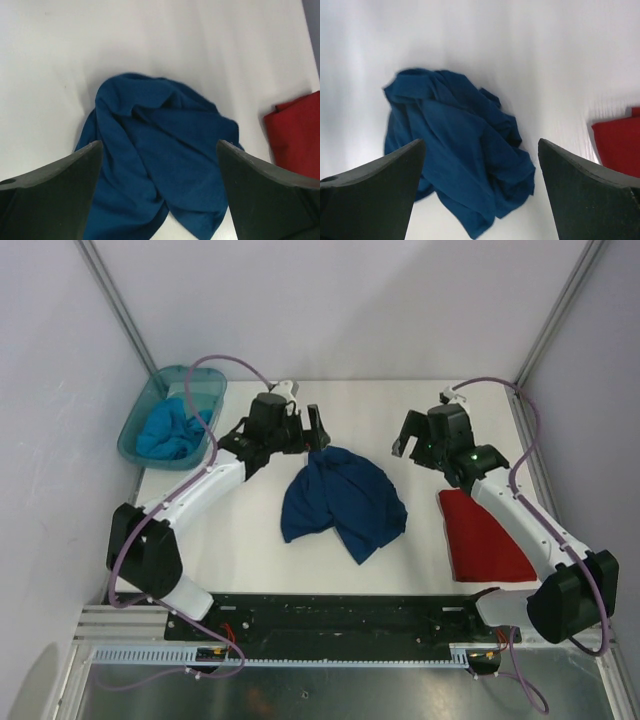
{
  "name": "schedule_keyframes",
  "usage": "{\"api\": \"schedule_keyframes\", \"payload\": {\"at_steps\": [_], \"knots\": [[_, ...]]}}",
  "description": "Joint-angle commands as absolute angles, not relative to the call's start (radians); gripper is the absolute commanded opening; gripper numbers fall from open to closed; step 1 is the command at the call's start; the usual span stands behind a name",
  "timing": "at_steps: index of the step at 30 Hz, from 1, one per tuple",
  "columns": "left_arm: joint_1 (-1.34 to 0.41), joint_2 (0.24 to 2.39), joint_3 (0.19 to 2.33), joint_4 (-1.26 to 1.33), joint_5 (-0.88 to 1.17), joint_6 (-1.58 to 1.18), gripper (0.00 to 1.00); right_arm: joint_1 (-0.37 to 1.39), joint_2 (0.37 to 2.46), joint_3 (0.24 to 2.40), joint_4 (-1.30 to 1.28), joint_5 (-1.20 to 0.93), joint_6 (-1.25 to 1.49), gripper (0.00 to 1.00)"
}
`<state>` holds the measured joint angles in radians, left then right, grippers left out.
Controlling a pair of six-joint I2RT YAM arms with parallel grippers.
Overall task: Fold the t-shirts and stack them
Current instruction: Move the tshirt to the center of the board, then flatten out the tshirt
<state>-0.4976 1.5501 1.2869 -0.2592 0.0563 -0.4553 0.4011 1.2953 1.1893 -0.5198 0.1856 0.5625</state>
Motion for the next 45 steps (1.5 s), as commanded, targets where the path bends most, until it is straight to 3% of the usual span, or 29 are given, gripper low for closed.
{"api": "schedule_keyframes", "payload": {"at_steps": [1,5,11,17,23,30,36,45], "knots": [[-0.493,1.418,1.214,-0.244,0.059,-0.469,0.98,0.400,1.292,1.118,-0.532,0.166,0.537,0.99],[-0.494,1.331,1.059,-0.275,0.055,-0.486,0.87,0.441,1.271,1.032,-0.488,0.123,0.559,0.95],[-0.501,1.247,0.854,-0.278,0.103,-0.503,0.67,0.648,1.271,0.951,-0.457,0.207,0.629,0.90],[-0.599,1.283,0.810,-0.277,0.154,-0.497,0.53,0.678,1.290,0.896,-0.441,0.229,0.695,0.85],[-0.788,1.406,0.878,-0.276,0.196,-0.482,0.52,0.644,1.234,0.891,-0.454,0.288,0.708,0.83],[-0.987,1.596,0.991,-0.275,0.213,-0.423,0.53,0.470,1.138,0.874,-0.489,0.262,0.699,0.83],[-1.049,1.726,1.080,-0.277,0.201,-0.420,0.54,0.359,1.099,0.851,-0.497,0.184,0.683,0.82],[-1.080,1.810,1.100,-0.279,0.032,-0.451,0.56,0.344,1.094,0.821,-0.484,0.135,0.681,0.82]]}}
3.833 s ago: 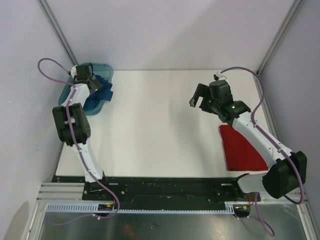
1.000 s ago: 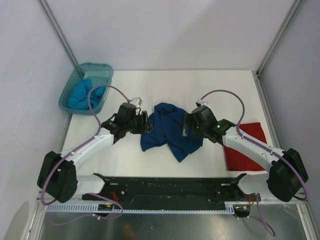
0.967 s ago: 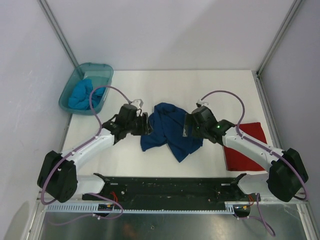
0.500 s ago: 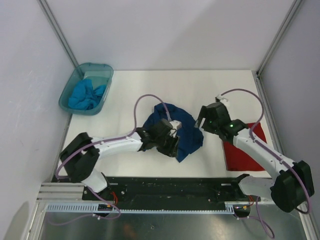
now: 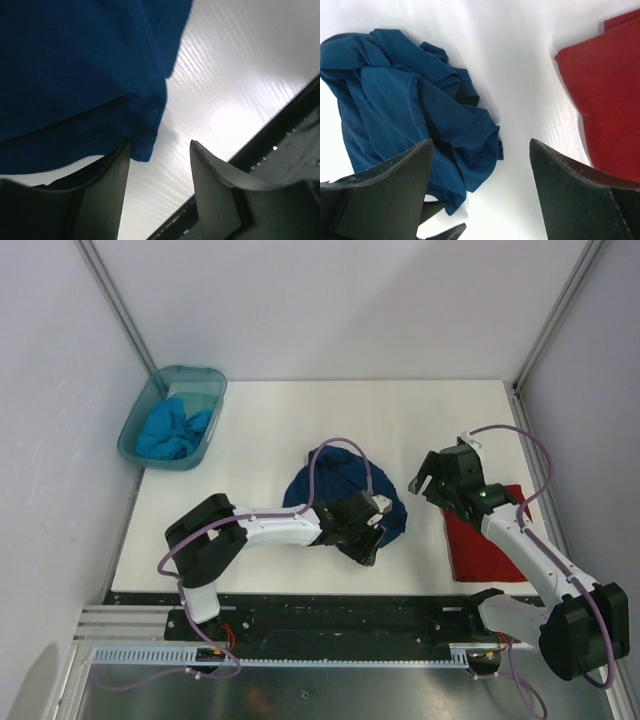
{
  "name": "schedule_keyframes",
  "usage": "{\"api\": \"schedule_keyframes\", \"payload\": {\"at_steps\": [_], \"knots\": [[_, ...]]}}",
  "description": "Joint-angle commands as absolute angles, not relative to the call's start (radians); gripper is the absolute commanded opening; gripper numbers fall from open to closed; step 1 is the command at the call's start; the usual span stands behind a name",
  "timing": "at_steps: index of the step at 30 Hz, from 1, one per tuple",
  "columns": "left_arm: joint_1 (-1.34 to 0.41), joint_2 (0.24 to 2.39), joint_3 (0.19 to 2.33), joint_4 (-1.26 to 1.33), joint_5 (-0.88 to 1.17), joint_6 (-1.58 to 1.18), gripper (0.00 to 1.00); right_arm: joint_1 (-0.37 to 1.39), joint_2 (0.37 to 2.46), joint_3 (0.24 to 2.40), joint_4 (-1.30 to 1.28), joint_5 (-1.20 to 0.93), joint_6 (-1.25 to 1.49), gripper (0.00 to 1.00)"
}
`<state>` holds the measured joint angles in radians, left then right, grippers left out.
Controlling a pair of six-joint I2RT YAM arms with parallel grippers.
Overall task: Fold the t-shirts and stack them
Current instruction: Flatten out the tshirt
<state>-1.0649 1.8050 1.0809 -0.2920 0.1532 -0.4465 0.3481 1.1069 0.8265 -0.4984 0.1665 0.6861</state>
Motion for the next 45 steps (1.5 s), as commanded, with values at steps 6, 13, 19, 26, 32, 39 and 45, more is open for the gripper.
{"api": "schedule_keyframes", "payload": {"at_steps": [6,13,19,26,32,39,45], "knots": [[-1.085,1.772,1.069,-0.308,-0.188,-0.505,0.30,0.345,1.119,0.804,-0.453,0.103,0.683,0.81],[-1.028,1.603,0.996,-0.377,-0.448,-0.591,0.00,0.361,1.167,0.778,-0.404,0.070,0.680,0.77],[-0.867,1.352,0.898,-0.436,-0.565,-0.655,0.00,0.451,1.238,0.766,-0.354,0.073,0.685,0.69],[-0.696,1.210,0.834,-0.460,-0.561,-0.654,0.00,0.524,1.317,0.767,-0.299,0.077,0.712,0.62],[-0.602,1.160,0.841,-0.463,-0.526,-0.635,0.00,0.526,1.364,0.767,-0.255,0.068,0.718,0.59],[-0.539,1.147,0.863,-0.462,-0.503,-0.601,0.00,0.514,1.412,0.769,-0.213,0.063,0.740,0.58],[-0.458,1.117,0.865,-0.463,-0.470,-0.584,0.00,0.487,1.446,0.781,-0.206,0.095,0.734,0.50]]}}
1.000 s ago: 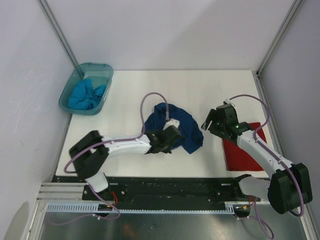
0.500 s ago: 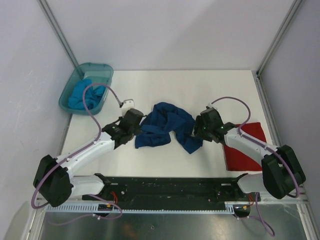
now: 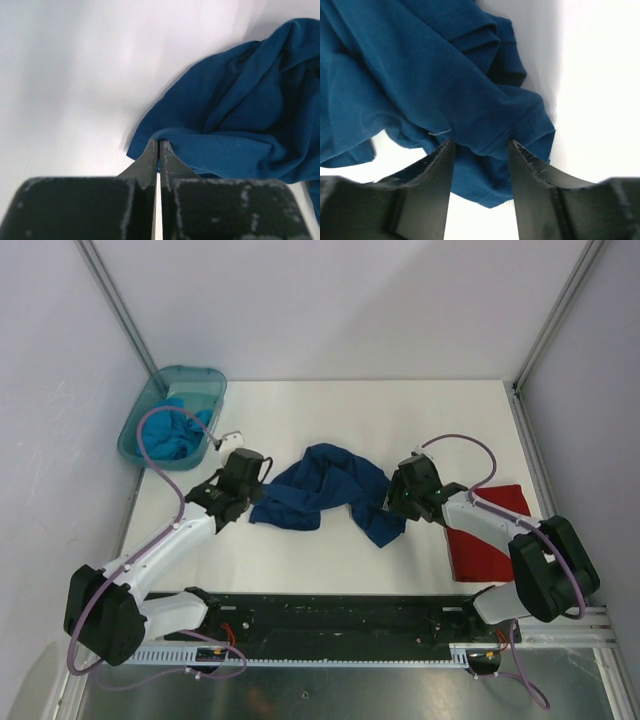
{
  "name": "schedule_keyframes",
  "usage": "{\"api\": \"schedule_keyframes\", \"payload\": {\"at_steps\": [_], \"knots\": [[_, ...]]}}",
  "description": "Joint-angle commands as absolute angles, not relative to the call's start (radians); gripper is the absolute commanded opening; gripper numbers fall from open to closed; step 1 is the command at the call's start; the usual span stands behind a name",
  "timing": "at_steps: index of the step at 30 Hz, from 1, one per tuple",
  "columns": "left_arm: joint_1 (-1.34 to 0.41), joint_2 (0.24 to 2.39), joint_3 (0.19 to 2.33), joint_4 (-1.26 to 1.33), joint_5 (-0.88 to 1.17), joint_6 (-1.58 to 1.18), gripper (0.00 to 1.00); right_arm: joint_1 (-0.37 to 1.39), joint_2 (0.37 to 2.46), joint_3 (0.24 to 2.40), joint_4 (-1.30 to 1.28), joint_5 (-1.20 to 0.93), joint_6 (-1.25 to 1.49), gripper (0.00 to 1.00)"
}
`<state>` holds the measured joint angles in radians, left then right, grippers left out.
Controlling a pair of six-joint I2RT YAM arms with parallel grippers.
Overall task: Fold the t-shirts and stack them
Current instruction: Flatten out the tshirt
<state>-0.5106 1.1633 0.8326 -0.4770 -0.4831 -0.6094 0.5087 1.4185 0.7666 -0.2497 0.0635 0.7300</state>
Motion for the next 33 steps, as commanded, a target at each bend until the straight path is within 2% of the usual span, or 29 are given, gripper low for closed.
{"api": "schedule_keyframes", "payload": {"at_steps": [1,7,10,15,17,22,24,28,33], "knots": [[-0.443,1.112,0.867,-0.462,-0.462,-0.581,0.00,0.479,1.457,0.788,-0.204,0.097,0.730,0.47],[-0.385,1.087,0.884,-0.467,-0.443,-0.545,0.00,0.410,1.535,0.880,-0.222,0.155,0.680,0.17],[-0.361,1.074,0.880,-0.471,-0.438,-0.536,0.00,0.353,1.579,0.955,-0.236,0.179,0.655,0.06],[-0.334,1.054,0.867,-0.478,-0.430,-0.526,0.00,0.292,1.660,1.077,-0.253,0.185,0.619,0.03],[-0.328,1.050,0.863,-0.480,-0.428,-0.522,0.00,0.279,1.686,1.118,-0.274,0.181,0.603,0.08],[-0.320,1.042,0.852,-0.486,-0.416,-0.516,0.00,0.280,1.643,1.146,-0.344,0.152,0.556,0.43],[-0.319,1.046,0.849,-0.486,-0.409,-0.515,0.00,0.298,1.602,1.142,-0.394,0.158,0.531,0.52],[-0.320,1.048,0.851,-0.487,-0.398,-0.518,0.00,0.362,1.489,1.062,-0.406,0.128,0.481,0.58],[-0.320,1.055,0.860,-0.487,-0.387,-0.518,0.00,0.406,1.457,0.949,-0.346,0.028,0.446,0.60]]}}
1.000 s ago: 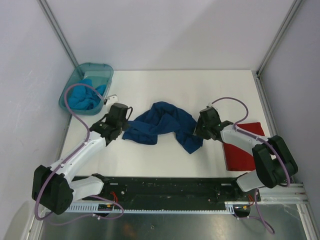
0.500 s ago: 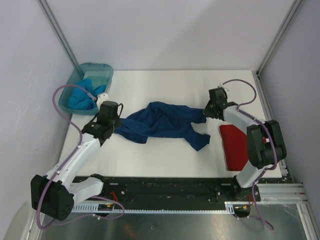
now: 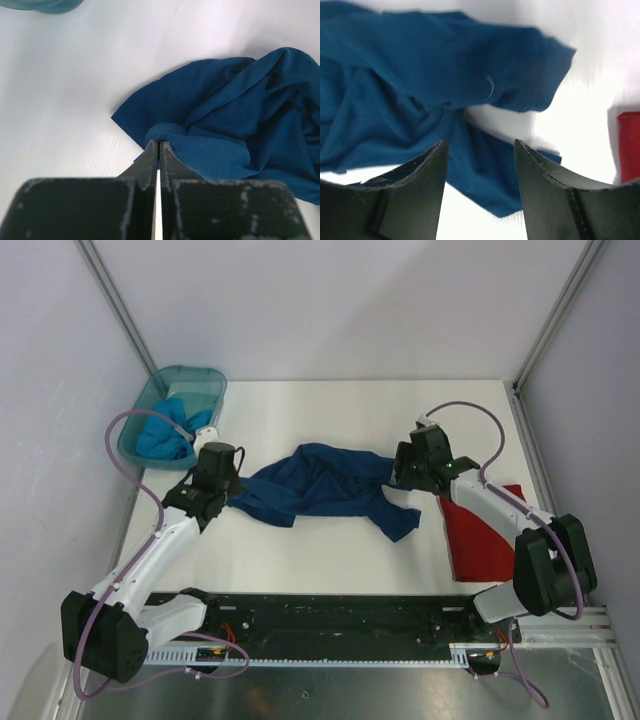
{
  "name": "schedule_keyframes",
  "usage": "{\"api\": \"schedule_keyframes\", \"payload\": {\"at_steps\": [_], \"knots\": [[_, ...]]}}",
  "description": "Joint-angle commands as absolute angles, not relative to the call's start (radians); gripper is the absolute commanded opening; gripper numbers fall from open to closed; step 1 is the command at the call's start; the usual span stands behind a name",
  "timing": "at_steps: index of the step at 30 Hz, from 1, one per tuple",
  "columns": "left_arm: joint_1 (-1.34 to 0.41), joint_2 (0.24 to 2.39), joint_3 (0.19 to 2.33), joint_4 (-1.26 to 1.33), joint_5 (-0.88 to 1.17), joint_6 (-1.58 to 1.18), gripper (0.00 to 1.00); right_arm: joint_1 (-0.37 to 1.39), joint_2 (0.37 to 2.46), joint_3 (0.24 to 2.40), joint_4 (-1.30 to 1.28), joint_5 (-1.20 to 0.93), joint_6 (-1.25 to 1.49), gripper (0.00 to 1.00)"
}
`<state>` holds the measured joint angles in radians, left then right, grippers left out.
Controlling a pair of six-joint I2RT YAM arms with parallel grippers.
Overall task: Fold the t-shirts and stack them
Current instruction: Flatten out the tshirt
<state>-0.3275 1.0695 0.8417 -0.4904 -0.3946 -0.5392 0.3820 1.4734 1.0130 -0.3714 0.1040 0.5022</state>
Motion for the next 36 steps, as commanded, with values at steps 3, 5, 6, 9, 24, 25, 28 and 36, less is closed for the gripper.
{"api": "schedule_keyframes", "payload": {"at_steps": [3,5,6,9,24,25,28,36], "knots": [[-0.320,1.058,0.862,-0.486,-0.381,-0.517,0.00,0.440,1.483,0.932,-0.318,-0.017,0.429,0.59],[-0.320,1.057,0.861,-0.486,-0.381,-0.515,0.00,0.464,1.509,0.930,-0.302,-0.018,0.419,0.60],[-0.319,1.055,0.861,-0.487,-0.381,-0.514,0.00,0.471,1.524,0.930,-0.294,-0.018,0.418,0.60],[-0.318,1.051,0.860,-0.488,-0.382,-0.512,0.00,0.476,1.573,0.930,-0.264,-0.029,0.421,0.61],[-0.316,1.040,0.899,-0.491,-0.379,-0.487,0.00,0.477,1.627,0.949,-0.256,-0.023,0.501,0.05],[-0.317,1.036,0.910,-0.492,-0.377,-0.478,0.00,0.469,1.597,0.956,-0.275,-0.011,0.509,0.02],[-0.317,1.030,0.959,-0.491,-0.353,-0.436,0.00,0.403,1.453,0.988,-0.351,-0.001,0.534,0.00],[-0.318,0.948,1.108,-0.491,-0.271,-0.377,0.00,0.280,1.069,1.190,-0.544,0.072,0.536,0.00]]}}
